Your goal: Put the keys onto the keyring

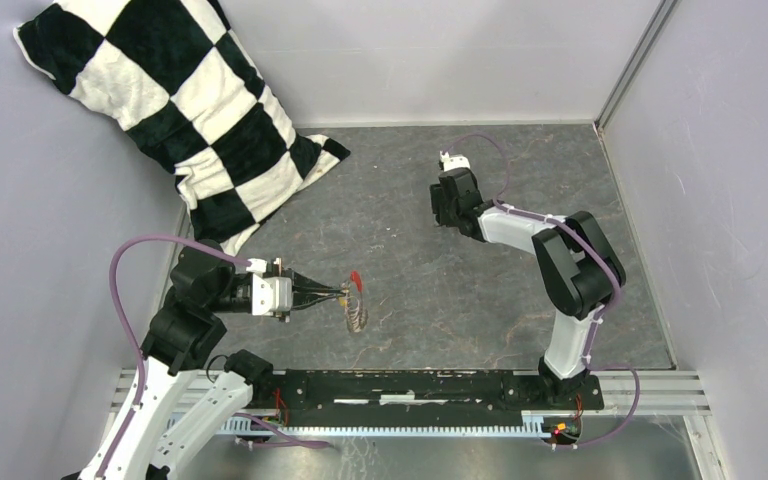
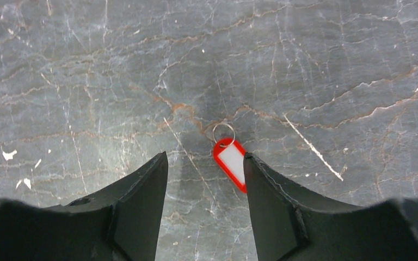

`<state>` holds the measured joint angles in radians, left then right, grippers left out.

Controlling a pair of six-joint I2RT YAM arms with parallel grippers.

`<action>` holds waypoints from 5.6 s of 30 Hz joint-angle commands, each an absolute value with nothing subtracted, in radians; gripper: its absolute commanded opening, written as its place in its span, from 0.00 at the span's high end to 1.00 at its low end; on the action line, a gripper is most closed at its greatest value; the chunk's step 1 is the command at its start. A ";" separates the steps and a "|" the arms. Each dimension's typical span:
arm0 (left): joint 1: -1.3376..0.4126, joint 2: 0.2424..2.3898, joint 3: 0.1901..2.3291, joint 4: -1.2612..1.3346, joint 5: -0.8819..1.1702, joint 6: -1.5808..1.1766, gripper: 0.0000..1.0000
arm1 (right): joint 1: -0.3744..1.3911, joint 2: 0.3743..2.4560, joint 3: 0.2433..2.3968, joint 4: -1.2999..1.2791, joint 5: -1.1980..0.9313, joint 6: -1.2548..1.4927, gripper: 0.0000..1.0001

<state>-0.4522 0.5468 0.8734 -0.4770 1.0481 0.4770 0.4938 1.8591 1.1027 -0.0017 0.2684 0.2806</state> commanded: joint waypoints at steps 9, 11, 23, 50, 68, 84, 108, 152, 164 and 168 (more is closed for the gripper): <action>-0.454 0.536 0.894 -0.456 1.059 0.503 0.98 | 0.492 1.930 1.206 0.002 0.331 0.353 0.40; -0.454 0.534 0.894 -0.455 1.062 0.503 0.98 | 0.492 1.931 1.207 0.002 0.345 0.358 0.41; -0.454 0.524 0.892 -0.455 1.062 0.501 0.98 | 0.492 1.962 1.205 0.003 0.356 0.377 0.43; -0.454 0.514 0.884 -0.433 1.035 0.455 0.98 | 0.604 1.933 1.092 0.075 -0.086 0.261 0.76; -0.455 0.518 0.894 -0.450 1.044 0.454 0.98 | 0.706 1.727 1.040 0.023 -0.231 0.127 0.58; -0.454 0.529 0.920 -0.463 1.052 0.449 0.98 | 0.706 1.322 0.776 0.120 0.114 0.148 0.02; -0.454 0.536 0.929 -0.492 1.047 0.439 0.98 | 0.866 1.604 0.862 0.203 0.102 0.191 0.34; -0.455 0.520 0.947 -0.491 1.048 0.377 0.98 | 0.886 1.644 0.949 0.164 0.086 -0.067 1.00; -0.454 0.513 0.951 -0.532 1.068 0.411 0.98 | 0.870 1.283 0.768 0.171 -0.147 -0.230 1.00; -0.455 0.512 0.952 -0.542 1.070 0.414 0.98 | 0.839 1.372 0.789 0.199 -0.073 -0.120 0.63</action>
<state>-0.4522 0.5205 0.9237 -0.5434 1.0489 0.4164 0.8692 1.2964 0.7784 0.1814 -0.1032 -0.1822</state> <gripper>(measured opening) 0.043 0.099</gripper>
